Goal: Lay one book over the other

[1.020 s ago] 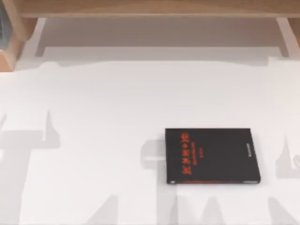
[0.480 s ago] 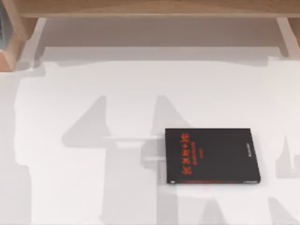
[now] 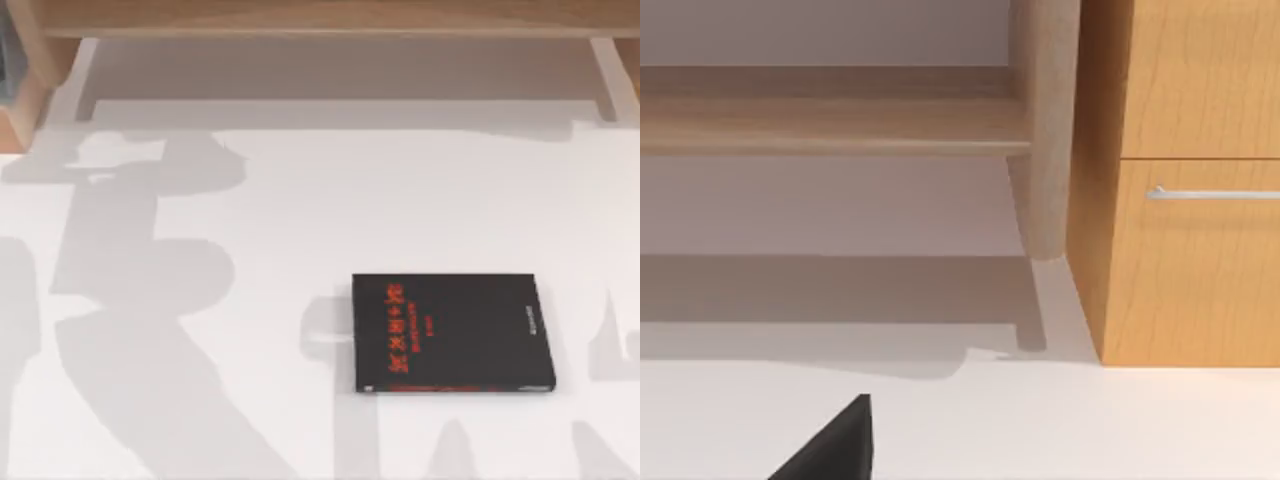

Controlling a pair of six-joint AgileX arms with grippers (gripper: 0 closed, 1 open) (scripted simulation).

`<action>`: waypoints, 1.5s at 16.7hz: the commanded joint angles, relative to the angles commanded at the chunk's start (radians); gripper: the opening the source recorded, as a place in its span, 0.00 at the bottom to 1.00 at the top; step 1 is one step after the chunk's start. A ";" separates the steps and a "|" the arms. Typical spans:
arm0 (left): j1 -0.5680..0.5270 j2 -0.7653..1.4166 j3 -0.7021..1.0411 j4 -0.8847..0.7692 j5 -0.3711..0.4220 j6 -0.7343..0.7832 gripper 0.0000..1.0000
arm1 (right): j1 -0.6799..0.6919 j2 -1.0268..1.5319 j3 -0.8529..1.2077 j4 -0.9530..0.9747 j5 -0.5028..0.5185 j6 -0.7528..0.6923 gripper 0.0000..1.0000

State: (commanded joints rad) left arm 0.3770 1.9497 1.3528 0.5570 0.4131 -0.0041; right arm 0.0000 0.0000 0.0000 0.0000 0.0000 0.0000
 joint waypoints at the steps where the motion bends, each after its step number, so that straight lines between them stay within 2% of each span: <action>1: 0.009 0.032 0.029 0.014 0.010 0.000 1.00 | 0.000 0.000 0.000 0.000 0.000 0.000 1.00; 9: 0.015 0.068 0.065 0.029 0.021 0.001 1.00 | 0.000 0.000 0.000 0.000 0.000 0.000 1.00; 16: -0.005 0.161 0.206 -0.016 0.000 -0.001 1.00 | 0.000 0.000 0.000 0.000 0.000 0.000 1.00; 21: -0.007 0.169 0.218 -0.020 -0.002 -0.001 1.00 | 0.000 0.000 0.000 0.000 0.000 0.000 1.00; 25: -0.007 0.169 0.218 -0.020 -0.002 -0.001 0.70 | 0.000 0.000 0.000 0.000 0.000 0.000 1.00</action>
State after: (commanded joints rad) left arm 0.3700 2.1182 1.5705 0.5374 0.4113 -0.0048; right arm 0.0000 0.0000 0.0000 0.0000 0.0000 0.0000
